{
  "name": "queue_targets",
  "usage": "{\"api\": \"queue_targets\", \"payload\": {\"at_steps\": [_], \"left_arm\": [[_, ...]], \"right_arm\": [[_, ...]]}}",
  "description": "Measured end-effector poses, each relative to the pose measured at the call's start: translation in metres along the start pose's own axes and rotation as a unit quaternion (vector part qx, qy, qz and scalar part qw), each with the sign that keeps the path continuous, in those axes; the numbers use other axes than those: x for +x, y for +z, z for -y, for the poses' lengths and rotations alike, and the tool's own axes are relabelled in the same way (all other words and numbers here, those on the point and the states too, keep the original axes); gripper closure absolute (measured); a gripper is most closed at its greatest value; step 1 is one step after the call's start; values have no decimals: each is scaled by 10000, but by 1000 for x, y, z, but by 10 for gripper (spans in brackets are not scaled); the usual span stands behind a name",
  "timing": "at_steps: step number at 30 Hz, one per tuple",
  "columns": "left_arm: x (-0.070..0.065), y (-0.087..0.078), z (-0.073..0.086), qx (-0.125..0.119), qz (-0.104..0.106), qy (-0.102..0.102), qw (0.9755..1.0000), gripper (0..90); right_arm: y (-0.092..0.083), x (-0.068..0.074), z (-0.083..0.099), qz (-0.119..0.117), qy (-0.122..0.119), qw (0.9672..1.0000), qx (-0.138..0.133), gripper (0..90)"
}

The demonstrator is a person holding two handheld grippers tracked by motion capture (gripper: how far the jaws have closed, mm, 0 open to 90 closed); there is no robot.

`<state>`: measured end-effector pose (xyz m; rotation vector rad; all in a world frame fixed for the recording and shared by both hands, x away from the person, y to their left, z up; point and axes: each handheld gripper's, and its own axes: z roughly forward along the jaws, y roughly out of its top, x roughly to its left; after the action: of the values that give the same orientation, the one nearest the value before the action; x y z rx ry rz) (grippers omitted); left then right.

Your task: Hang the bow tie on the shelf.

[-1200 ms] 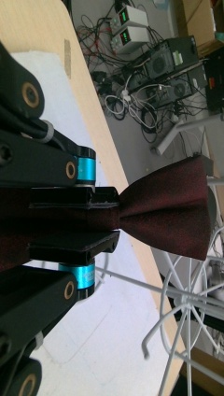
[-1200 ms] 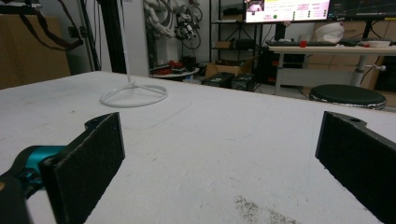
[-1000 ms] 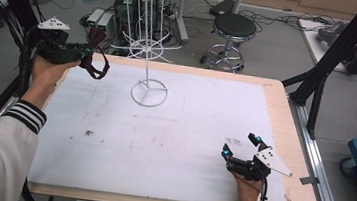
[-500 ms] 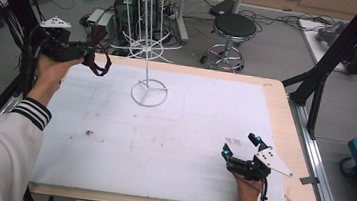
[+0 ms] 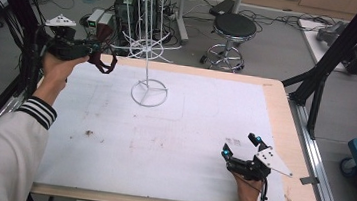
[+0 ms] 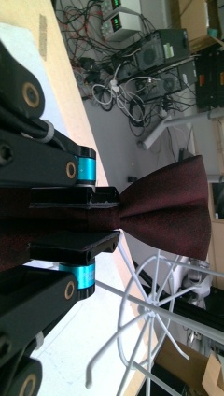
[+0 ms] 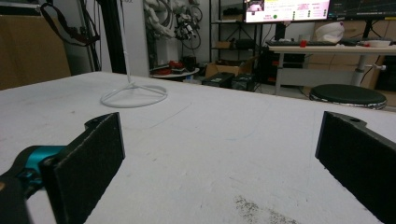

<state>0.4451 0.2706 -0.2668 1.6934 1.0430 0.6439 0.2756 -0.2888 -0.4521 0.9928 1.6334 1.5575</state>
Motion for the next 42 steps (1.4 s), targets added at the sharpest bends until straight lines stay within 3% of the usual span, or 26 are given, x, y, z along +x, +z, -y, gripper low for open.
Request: {"api": "queue_targets", "payload": {"at_steps": [22,42], "left_arm": [[-26,11,-8,-15,234,196,9995,770],[-37,21,-6,118,403,243,9988,767]], "right_arm": [[0,0,0,-3,0,10000,-2,5],[0,0,0,-11,7,10000,-11,5]]}}
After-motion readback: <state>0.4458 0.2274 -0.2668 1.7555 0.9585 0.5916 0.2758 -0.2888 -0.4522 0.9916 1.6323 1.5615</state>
